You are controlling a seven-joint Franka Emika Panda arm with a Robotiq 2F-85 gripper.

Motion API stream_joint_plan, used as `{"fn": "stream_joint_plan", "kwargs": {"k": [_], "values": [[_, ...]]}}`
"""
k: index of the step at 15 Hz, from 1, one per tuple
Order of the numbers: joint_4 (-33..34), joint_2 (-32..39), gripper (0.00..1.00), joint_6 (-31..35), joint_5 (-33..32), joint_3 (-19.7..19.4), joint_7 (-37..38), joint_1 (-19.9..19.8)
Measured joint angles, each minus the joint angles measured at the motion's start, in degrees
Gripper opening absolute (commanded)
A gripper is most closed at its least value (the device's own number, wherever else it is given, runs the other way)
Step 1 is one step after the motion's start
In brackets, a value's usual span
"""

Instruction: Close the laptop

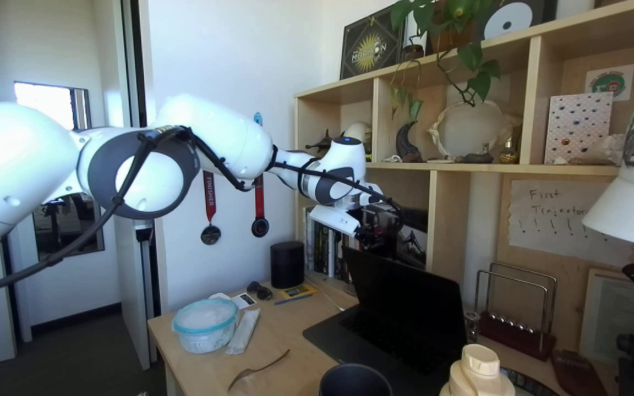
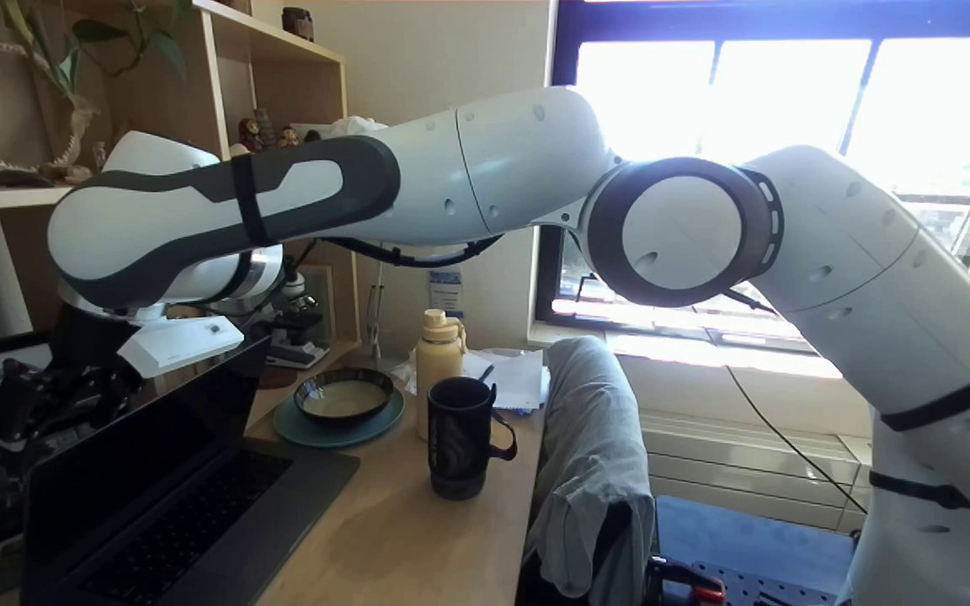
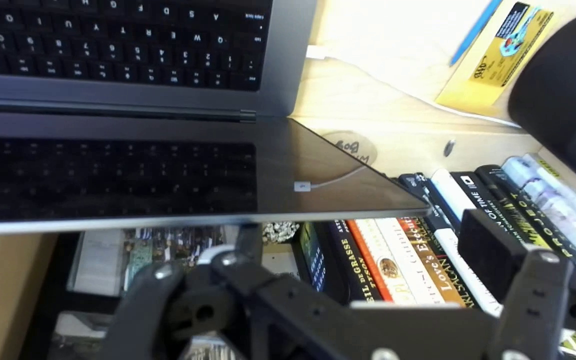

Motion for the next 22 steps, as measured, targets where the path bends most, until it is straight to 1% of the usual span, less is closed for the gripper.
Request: {"fn": "stream_joint_plan", "kwargs": {"k": [2, 6, 11, 16, 22], "values": [[0.0, 0.0, 1.0, -1.5, 0.8, 0.1, 0.1, 0.0], [-0.9, 0.5, 1.0, -1.6, 0.9, 0.2, 0.3, 0.5], [-3.8, 0.7, 1.0, -1.8, 1.3, 0.4, 2.9, 0.9], [-6.4, 0.5, 1.0, -4.0, 1.3, 0.4, 5.8, 0.8], [-9.8, 0.3, 1.0, -2.8, 1.2, -0.3, 6.5, 0.8]]}}
